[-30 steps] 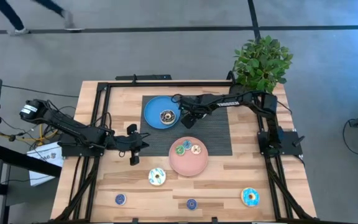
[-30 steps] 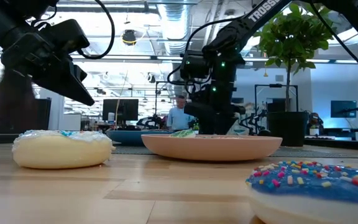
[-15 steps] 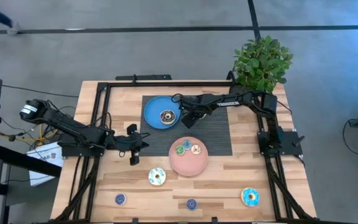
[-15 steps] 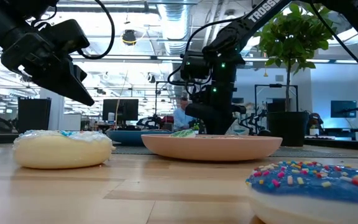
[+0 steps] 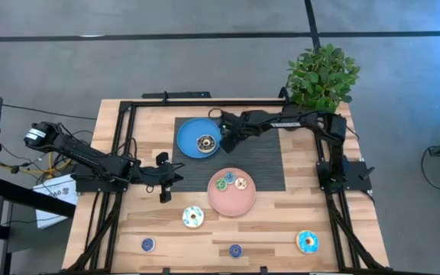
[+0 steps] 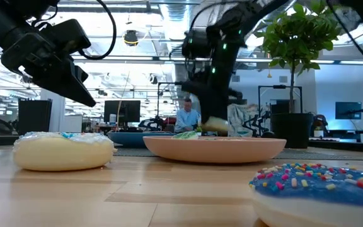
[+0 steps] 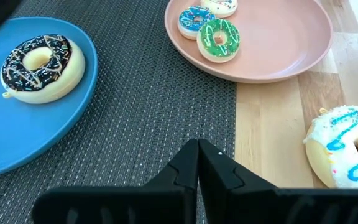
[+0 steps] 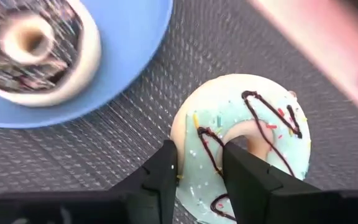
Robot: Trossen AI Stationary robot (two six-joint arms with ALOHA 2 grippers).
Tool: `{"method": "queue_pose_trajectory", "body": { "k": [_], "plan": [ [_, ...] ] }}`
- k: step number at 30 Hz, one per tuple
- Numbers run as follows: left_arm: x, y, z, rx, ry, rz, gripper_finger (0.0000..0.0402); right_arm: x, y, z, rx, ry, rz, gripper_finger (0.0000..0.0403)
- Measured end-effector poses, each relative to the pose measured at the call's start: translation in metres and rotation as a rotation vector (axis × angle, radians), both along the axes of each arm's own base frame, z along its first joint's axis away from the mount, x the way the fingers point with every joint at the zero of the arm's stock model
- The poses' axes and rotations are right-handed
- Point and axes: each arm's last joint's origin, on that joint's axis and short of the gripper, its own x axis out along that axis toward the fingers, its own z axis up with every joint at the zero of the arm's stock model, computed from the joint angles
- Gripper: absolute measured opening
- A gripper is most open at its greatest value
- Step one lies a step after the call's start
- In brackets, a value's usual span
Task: Pick & Place donuts
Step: Put the large green donut on the blue plate
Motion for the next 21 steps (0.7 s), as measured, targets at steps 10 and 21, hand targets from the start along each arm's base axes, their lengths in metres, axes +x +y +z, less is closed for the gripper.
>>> {"method": "queue_pose_trajectory", "body": {
  "k": [10, 21],
  "plan": [
    [0.001, 0.001, 0.001, 0.004, -0.007, 0.011, 0.0002, 0.033, -0.001, 0.053, -0.041, -0.380, 0.111, 0.0107],
    [0.000, 0.001, 0.001, 0.006, -0.006, 0.011, 0.0002, 0.087, -0.009, 0.029, 0.011, -0.256, 0.183, 0.0107]
  ]
}}
